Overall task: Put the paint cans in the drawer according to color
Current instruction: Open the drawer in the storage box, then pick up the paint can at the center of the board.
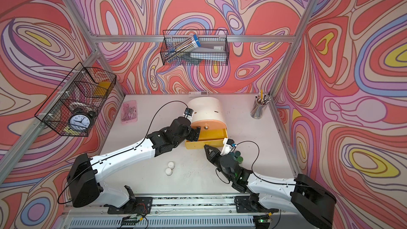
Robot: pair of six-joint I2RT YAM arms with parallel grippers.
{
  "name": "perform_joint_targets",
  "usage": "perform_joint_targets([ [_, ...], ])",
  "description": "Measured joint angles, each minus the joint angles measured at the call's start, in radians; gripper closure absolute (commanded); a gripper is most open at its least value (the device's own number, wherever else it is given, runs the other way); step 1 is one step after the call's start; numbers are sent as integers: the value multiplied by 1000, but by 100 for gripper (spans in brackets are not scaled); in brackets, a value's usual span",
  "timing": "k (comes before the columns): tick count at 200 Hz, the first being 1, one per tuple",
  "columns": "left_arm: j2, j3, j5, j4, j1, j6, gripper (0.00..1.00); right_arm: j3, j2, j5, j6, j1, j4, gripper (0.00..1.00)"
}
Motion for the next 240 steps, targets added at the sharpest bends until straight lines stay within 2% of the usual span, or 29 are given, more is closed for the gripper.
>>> perform_joint_targets([
  [58,5,0,-6,3,-2,0,9,-10,-50,81,63,78,-51,87],
  [113,11,0,-9,6,-3,1,8,-15,-95,124,109,123,-111,81],
  [120,11,0,-9,6,-3,1,9,-15,-95,125,112,123,-111,78],
  [140,12,0,-11,7,-3,0,8,-14,-91,114,127,126,-123,55],
  [165,10,0,-22,6,1,-9,8,-13,-109,61,108,145,-259,42],
  [187,-14,-8,-27,-1,1,-24,8,3,-214,47,72,148,-421,33],
  [208,-81,-27,-29,-29,6,-46,8,80,-314,28,-29,148,-590,28],
  [231,-203,-49,-27,-116,8,-88,10,276,-340,-3,-224,148,-798,20],
  [233,-213,-50,-26,-125,8,-91,10,290,-339,-5,-235,148,-809,16],
  [236,-230,-54,-24,-139,8,-97,11,315,-338,-13,-265,148,-829,4],
  [240,-257,-58,-23,-162,8,-105,11,352,-337,-22,-299,148,-857,2],
])
